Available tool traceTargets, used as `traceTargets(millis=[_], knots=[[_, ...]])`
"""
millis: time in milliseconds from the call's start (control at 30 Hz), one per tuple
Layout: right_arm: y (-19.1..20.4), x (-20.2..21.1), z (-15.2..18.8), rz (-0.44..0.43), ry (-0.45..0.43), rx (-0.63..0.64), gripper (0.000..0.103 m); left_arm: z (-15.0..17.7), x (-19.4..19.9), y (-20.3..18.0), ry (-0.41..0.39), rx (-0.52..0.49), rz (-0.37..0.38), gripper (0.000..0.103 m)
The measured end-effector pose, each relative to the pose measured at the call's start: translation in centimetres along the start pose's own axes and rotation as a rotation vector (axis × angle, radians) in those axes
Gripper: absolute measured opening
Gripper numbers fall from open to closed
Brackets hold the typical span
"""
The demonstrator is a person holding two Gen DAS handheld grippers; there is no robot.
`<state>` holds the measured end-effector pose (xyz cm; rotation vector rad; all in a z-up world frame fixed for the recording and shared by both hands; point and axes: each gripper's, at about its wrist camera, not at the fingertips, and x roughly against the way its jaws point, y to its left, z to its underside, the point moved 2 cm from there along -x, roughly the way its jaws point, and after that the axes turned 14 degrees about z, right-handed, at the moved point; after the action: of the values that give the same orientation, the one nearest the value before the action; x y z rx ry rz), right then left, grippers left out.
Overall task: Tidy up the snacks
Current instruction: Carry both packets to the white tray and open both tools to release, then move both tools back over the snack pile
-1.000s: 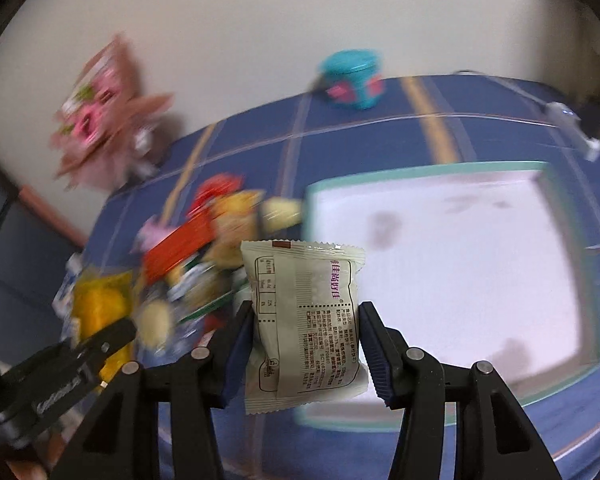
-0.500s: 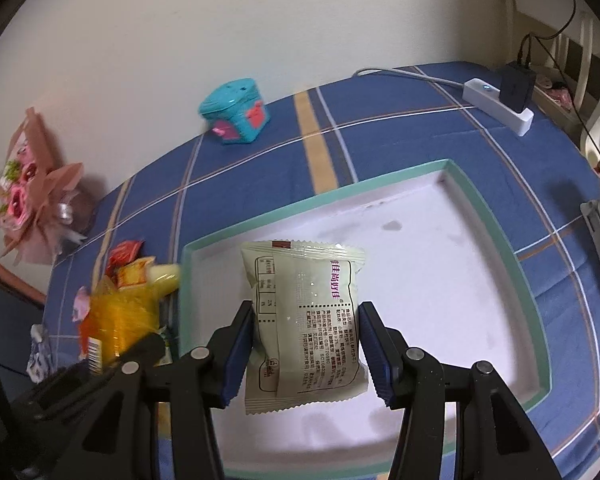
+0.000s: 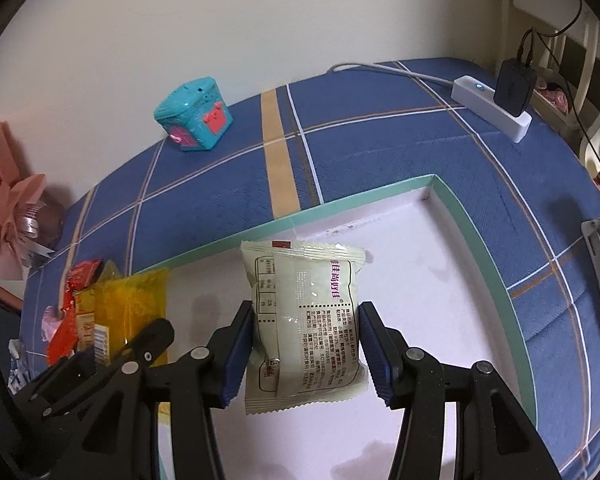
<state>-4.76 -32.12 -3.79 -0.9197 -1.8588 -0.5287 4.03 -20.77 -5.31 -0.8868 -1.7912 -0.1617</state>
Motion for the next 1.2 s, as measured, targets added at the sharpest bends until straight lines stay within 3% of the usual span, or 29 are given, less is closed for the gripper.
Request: traceTargets(millis=[100, 233, 300, 433, 600, 833, 1200], knots=[[-0.1, -0.5, 0.0, 0.015, 0.015, 0.002, 0.055, -0.2, -0.5, -0.1, 0.007, -0.007, -0.011, 0.044], [0.1, -0.5, 0.1, 0.02, 0.024, 0.014, 0.055, -0.3, 0.0, 0.2, 0.006, 0.007, -0.032, 0.061], [0.1, -0.3, 0.1, 0.015, 0.021, 0.017, 0.057, -0.4, 0.4, 0.6, 0.008, 0.024, -0.042, 0.064], [-0.4, 0.2, 0.0, 0.02, 0.007, 0.003, 0.087, -0.5, 1.5, 1.9, 0.012, 0.072, -0.078, 0.08], [-0.2, 0.8, 0.2, 0.028, -0.002, 0.024, 0.103, 0.0, 2.9, 3.2, -0.003, 0.118, -0.101, 0.086], [-0.1, 1.7, 1.0, 0.02, -0.026, 0.036, 0.103, 1.2, 4.4, 4.7, -0.051, 0.165, -0.117, 0.102], [1.0, 2.4, 3.8, 0.069, -0.008, 0.11, 0.103, 3.8, 5.8, 6.2, -0.036, 0.171, -0.181, 0.103]])
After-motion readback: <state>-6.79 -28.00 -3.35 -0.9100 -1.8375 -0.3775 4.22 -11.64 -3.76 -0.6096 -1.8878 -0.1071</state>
